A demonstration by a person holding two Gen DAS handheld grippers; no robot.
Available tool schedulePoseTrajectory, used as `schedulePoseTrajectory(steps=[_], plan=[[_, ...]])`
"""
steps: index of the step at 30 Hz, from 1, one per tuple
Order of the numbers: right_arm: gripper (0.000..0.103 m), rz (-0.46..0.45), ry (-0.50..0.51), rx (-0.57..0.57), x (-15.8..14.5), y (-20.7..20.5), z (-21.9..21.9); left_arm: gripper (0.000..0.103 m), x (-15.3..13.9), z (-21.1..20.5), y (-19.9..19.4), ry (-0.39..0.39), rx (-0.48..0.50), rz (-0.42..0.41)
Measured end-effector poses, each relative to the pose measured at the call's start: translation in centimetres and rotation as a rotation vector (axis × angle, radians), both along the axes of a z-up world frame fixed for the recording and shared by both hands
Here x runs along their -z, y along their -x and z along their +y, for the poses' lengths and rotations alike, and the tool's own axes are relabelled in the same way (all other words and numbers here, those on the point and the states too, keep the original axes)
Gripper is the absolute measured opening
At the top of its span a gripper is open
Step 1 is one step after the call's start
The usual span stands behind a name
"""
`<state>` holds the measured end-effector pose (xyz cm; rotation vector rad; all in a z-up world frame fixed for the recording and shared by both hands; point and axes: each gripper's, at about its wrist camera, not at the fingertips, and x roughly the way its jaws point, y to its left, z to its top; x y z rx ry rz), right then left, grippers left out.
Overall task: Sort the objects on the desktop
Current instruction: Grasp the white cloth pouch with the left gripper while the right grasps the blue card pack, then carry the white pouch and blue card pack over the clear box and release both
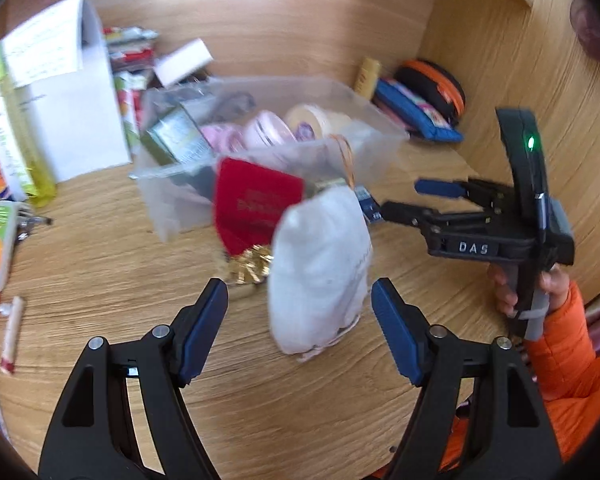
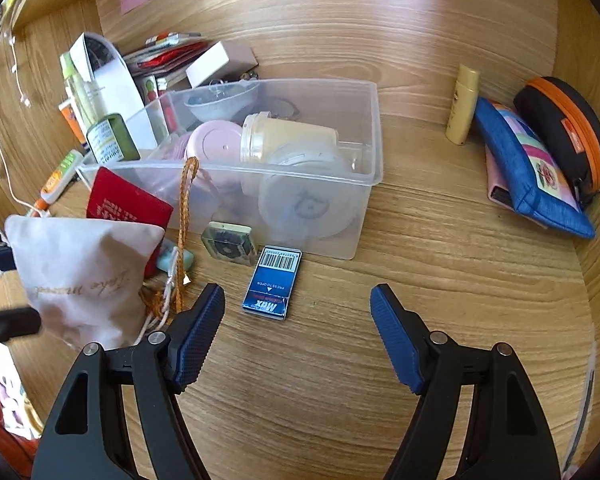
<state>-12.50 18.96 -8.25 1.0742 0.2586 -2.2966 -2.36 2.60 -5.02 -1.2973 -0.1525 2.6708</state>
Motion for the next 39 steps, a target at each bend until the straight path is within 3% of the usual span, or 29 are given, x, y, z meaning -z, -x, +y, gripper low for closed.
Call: schedulePoseTrajectory(steps=[6,8,10,15,19,25,39], plan=[[0.070,-0.027,-0.030,-0.038,0.8,0.8,-1.3,0.074,2.5,0.8,2.2,-0.035,0.038,-0.063],[0.058,-0.024,-0.046,-0.053,1.1,1.1,-1.7,0.074,2.9,0.8,2.7,-0.046,0.039,-0.066],[0.037,-0.020,-0.067,-0.076,1.4,1.4,-2.2,0.064,3.0,0.8,3.2,-0.047,0.026,-0.058],[0.036,-0.009,-0.086,-0.093,1.8,1.8,-3.1,0.042,3.4,0.8,3.5,-0.083,0.024,-0.063],[0.025,-0.007,-0.068,-0.091,1.9,1.7,-2.7,0.035,3.0,0.8,2.8,-0.055,0.009,-0.042],[0.025,0.039,-0.017,-0.060,0.7,1.2,-1.4,0.026,1.7,0.2,1.4,-0.051,-0.010,-0.036],[0.025,0.076,0.084,-0.041,-3.1,-0.3,1.1,0.025,-2.6,-1.5,-0.1,-0.053,-0.074,0.093]])
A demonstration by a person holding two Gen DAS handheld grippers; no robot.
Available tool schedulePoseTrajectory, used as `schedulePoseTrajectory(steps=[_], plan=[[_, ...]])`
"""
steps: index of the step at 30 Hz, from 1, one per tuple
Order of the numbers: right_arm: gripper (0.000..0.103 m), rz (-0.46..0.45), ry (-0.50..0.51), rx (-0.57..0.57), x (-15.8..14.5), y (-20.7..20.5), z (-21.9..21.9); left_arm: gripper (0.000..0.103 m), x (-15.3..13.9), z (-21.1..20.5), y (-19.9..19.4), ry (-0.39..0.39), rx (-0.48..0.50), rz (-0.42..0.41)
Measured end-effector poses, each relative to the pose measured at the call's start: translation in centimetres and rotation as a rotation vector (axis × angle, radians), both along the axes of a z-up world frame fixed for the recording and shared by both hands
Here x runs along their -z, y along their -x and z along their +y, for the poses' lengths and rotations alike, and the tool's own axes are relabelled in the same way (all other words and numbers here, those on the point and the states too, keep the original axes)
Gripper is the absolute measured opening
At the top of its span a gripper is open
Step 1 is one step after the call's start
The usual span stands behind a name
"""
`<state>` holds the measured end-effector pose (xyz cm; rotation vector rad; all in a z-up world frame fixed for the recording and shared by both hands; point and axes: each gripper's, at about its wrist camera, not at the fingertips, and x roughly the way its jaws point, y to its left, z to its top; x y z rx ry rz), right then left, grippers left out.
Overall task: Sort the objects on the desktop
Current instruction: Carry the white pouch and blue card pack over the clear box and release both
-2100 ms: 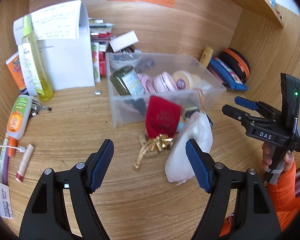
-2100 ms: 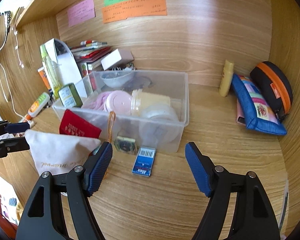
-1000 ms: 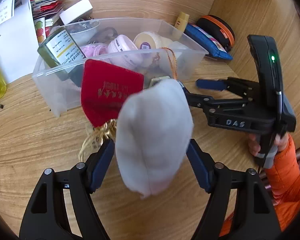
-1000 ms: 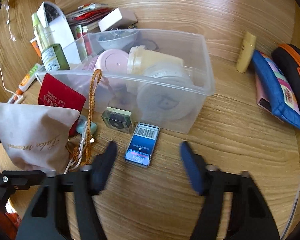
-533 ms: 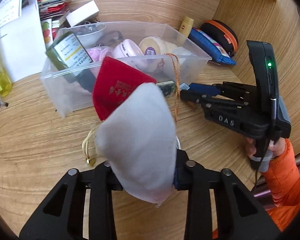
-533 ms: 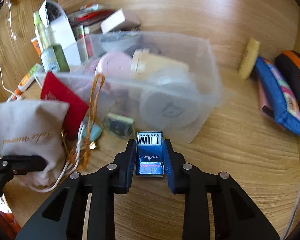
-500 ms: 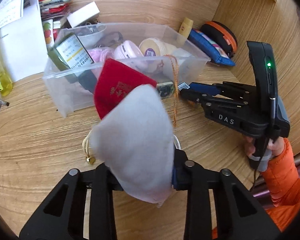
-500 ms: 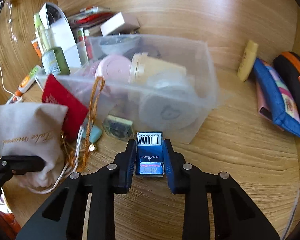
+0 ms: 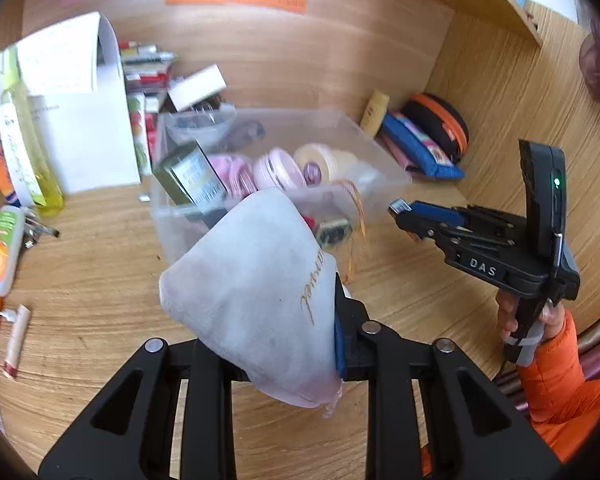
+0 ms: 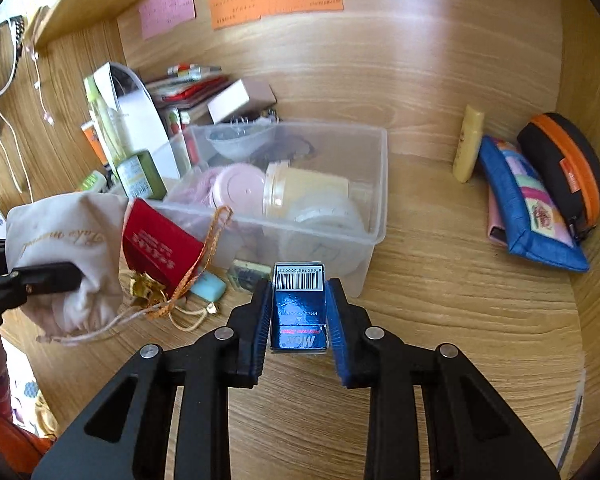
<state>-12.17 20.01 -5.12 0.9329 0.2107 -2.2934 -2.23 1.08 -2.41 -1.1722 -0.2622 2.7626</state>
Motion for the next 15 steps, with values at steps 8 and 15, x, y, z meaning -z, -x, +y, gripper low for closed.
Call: schedulePoseTrajectory(steps=[8,15], plan=[[0.025,0.067,0.045,-0.014,-2.6,-0.7,0.1,0.025,-2.5,-1.1,0.4,0.004,-0.043,0.071],[0.025,0.083,0.074,-0.033,-3.5,-0.5,-0.7,0.025,-4.0,-1.4,1.8,0.016,-0.046,0.108]])
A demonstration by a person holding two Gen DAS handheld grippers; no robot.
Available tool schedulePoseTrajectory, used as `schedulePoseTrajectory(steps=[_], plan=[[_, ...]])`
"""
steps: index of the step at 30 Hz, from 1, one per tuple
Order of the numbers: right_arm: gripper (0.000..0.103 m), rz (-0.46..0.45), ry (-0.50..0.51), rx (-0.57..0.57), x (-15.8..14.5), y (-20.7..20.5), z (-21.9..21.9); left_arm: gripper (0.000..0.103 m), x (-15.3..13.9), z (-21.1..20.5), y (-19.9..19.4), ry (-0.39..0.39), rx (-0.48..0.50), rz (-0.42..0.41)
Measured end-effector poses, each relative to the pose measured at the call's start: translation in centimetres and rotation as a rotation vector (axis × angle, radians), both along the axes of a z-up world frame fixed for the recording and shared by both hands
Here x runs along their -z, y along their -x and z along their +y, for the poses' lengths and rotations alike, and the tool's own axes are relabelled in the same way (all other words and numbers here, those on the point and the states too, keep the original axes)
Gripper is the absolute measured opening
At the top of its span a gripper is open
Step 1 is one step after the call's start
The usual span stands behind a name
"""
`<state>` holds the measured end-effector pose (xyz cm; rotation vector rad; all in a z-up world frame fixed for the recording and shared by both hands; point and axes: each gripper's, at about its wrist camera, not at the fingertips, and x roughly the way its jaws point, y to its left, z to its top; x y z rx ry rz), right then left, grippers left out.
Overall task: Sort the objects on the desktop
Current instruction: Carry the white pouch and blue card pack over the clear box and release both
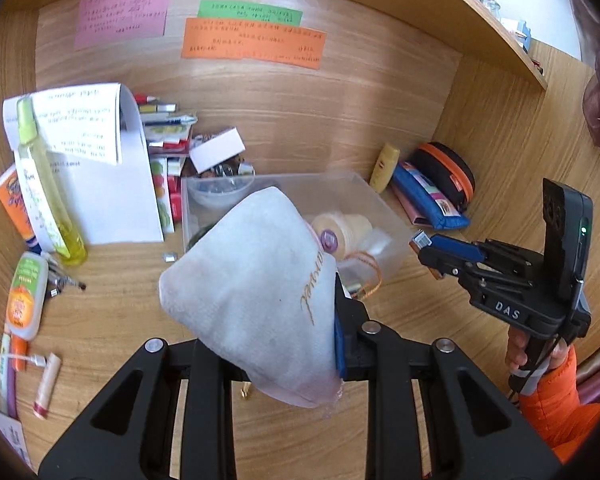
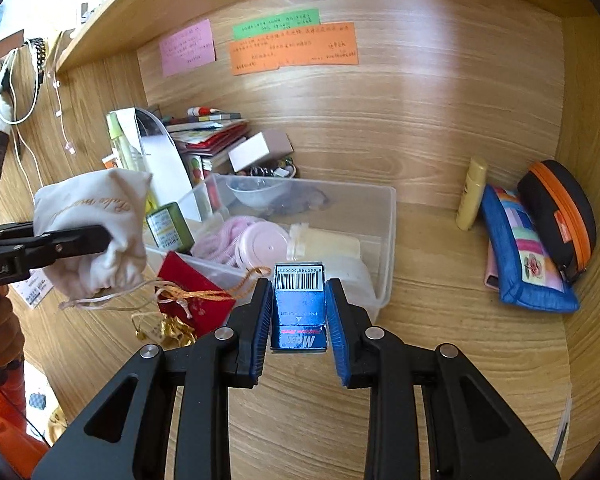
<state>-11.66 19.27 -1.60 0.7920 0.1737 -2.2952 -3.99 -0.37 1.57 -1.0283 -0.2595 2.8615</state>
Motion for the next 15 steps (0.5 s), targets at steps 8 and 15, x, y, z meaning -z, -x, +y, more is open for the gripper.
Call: schedulePoseTrajectory(steps=[8,15], plan=[[0.025,0.026,0.010,-0.018,-0.7,0.6,-1.3,0.025,-0.9,-0.5,2.3,0.019,-0.001,0.017],[0.025,0.048,0.027,-0.021,-1.7,1.7,-2.3,0.025,-1.6,-1.2,5.0,0.020,-0.012,0.018]])
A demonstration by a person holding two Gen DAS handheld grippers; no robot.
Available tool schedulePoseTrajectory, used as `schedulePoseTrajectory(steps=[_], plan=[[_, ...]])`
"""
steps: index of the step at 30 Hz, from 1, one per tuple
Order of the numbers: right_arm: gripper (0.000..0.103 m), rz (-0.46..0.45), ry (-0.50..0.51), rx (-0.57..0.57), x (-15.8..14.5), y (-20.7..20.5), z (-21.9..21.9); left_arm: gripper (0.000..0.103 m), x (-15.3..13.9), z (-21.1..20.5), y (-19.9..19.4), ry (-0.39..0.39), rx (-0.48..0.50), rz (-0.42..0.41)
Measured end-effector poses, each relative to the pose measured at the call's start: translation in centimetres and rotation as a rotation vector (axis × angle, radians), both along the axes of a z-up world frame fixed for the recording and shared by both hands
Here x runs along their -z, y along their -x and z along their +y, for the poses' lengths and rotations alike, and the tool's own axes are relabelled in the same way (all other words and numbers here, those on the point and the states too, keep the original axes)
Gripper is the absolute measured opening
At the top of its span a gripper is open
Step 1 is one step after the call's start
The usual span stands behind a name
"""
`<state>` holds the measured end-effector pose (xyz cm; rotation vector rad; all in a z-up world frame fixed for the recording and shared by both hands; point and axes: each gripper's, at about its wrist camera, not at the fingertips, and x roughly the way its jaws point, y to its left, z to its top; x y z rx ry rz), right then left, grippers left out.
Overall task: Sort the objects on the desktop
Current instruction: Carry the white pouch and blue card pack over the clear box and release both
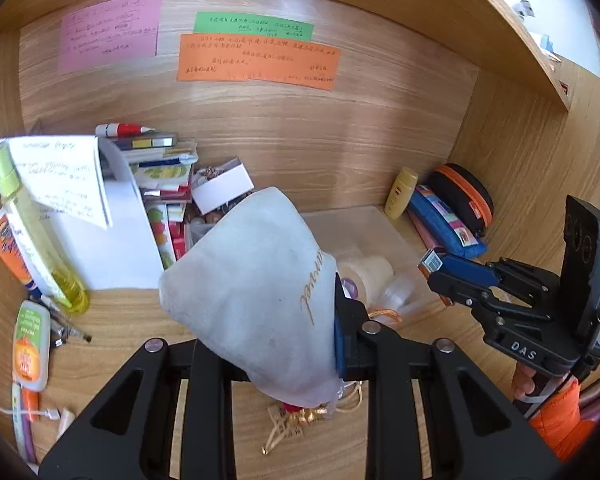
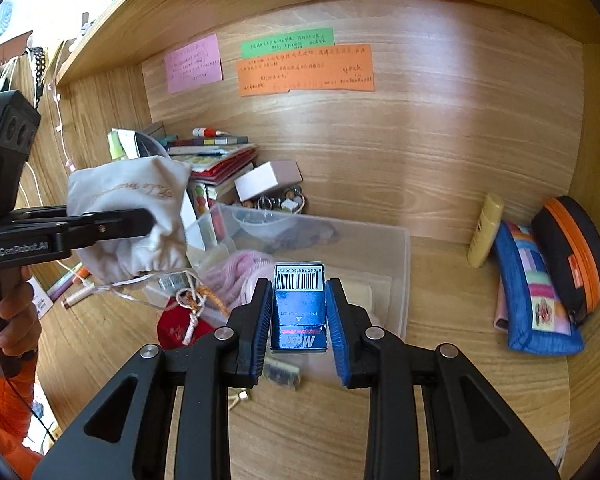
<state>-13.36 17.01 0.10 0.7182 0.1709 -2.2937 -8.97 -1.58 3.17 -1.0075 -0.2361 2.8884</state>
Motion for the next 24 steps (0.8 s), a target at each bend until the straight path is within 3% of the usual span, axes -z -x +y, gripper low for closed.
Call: schedulePoseTrajectory(steps=[11,17,24], plan=[[0.025,0.012,-0.011,-0.023,-0.4,1.5,-2.3,0.025,0.0,-0.4,3.2,0.022,-0.013,0.002],[0.025,-0.007,-0.027,-0.049,0.4,2.4,-4.0,0.025,2.1,-0.5,5.1,0.013,-0.002,-0.056],[0.025,-0.071,-0.051,-0.079,2.4,3.4,-5.4,0.025,5.0,0.7,6.7,0.057,0.046,-0.132]])
